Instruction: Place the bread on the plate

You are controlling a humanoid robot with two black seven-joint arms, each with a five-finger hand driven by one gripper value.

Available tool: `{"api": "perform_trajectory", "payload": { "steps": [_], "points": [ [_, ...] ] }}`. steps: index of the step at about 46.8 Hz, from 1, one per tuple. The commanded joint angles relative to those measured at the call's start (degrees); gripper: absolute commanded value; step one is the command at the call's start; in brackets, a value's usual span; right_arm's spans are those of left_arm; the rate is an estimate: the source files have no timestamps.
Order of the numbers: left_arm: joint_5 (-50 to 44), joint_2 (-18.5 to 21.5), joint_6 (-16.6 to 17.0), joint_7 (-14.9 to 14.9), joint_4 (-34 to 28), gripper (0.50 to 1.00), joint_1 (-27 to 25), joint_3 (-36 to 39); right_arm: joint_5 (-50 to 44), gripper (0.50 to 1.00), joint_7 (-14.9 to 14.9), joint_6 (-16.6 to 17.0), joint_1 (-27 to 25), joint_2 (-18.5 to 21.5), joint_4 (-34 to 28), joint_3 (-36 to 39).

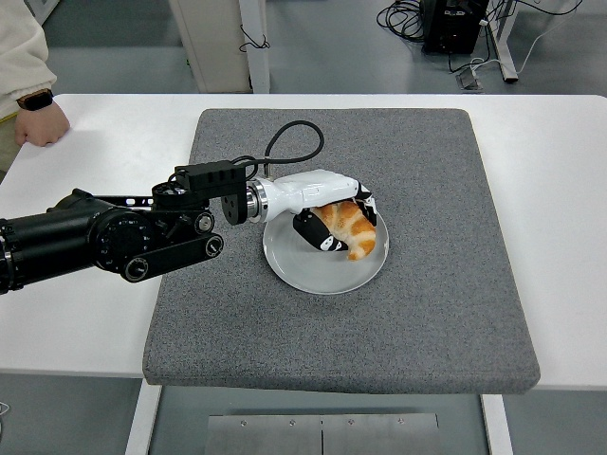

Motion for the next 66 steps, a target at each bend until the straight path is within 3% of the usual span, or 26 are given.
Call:
{"api": "perform_trajectory", "payload": {
  "steps": [1,11,29,35,44,48,58,66],
  "points": [
    [0.6,-0.1,0.0,0.0,0.3,0.5,0.4,0.4,0.0,1.0,0.0,0.0,0.0,0.0,0.0,0.0],
    [1.1,-0.1,1.8,0.0,0.6,0.5,1.4,2.4,0.0,1.0,0.0,0.0,0.0,0.0,0.0,0.0],
    [0.6,0.4,1.8,0.2,0.3,0.507,1.3,2.3,0.0,1.0,0.0,0.0,0.0,0.0,0.0,0.0],
    [0.2,1.1,1.5,-0.1,-0.5,0.717,0.9,2.0,0.0,1.0,0.0,0.0,0.0,0.0,0.0,0.0],
    [-0.1,2.8,1.1,-0.4,-3.1,0.854,0.4,1.8,0.0,1.0,0.0,0.0,0.0,0.0,0.0,0.0],
    [-0.1,3.4,1.0,-0.3,-4.1,0.963,-0.2,1.8,0.0,1.0,0.0,0.0,0.0,0.0,0.0,0.0],
    [-0.2,6.1,0.9,-0.1,-6.8,0.968,-1.9,1.6,0.0,1.0,0.0,0.0,0.0,0.0,0.0,0.0],
    [-1.0,7.6,0.9,-1.6,-7.2,0.971,-3.2,-1.8,0.0,1.0,0.0,0.0,0.0,0.0,0.0,0.0]
  ]
}}
